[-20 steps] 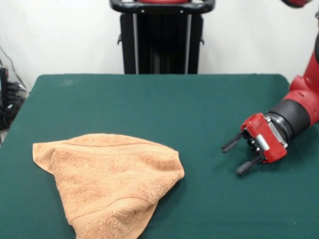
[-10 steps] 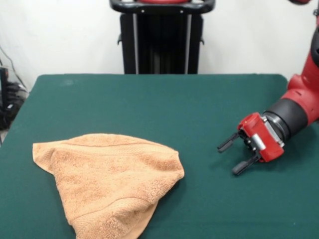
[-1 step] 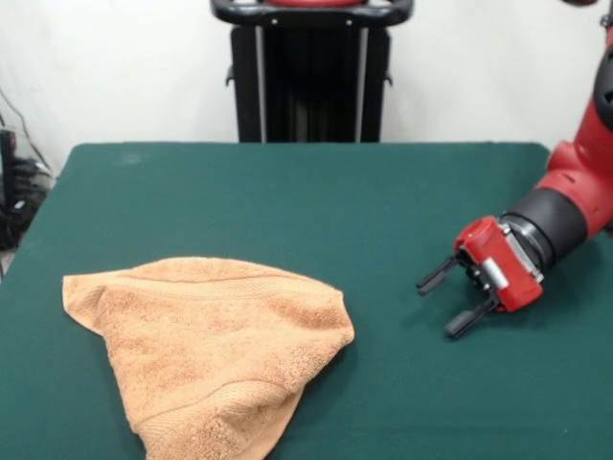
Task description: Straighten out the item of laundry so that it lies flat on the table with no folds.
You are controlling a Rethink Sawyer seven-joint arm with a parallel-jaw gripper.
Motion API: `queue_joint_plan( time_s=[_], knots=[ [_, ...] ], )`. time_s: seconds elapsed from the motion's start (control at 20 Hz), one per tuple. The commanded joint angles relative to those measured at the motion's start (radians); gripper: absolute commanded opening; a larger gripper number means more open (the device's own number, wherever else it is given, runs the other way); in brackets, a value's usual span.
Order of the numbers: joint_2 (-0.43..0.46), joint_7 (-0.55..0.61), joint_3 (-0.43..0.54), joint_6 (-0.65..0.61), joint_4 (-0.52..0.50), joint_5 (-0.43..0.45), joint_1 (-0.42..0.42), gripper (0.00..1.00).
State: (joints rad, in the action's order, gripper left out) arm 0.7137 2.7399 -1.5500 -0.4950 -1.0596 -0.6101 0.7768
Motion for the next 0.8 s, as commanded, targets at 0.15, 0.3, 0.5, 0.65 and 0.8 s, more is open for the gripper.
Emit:
queue_joint_plan(
  time_s=[0.15, 0.3, 0.5, 0.65, 0.8],
  knots=[
    [0.161, 0.151, 0.132, 0.094, 0.12, 0.005, -0.017, 1.0],
    [0.171, 0.151, 0.132, 0.12, 0.111, 0.018, -0.026, 1.0],
    [0.187, 0.159, 0.122, 0.144, 0.109, 0.025, -0.043, 1.0],
    [0.195, 0.165, 0.114, 0.152, 0.108, 0.024, -0.053, 1.0],
    [0.174, 0.139, 0.156, 0.203, 0.083, 0.04, -0.052, 1.0]
  ],
)
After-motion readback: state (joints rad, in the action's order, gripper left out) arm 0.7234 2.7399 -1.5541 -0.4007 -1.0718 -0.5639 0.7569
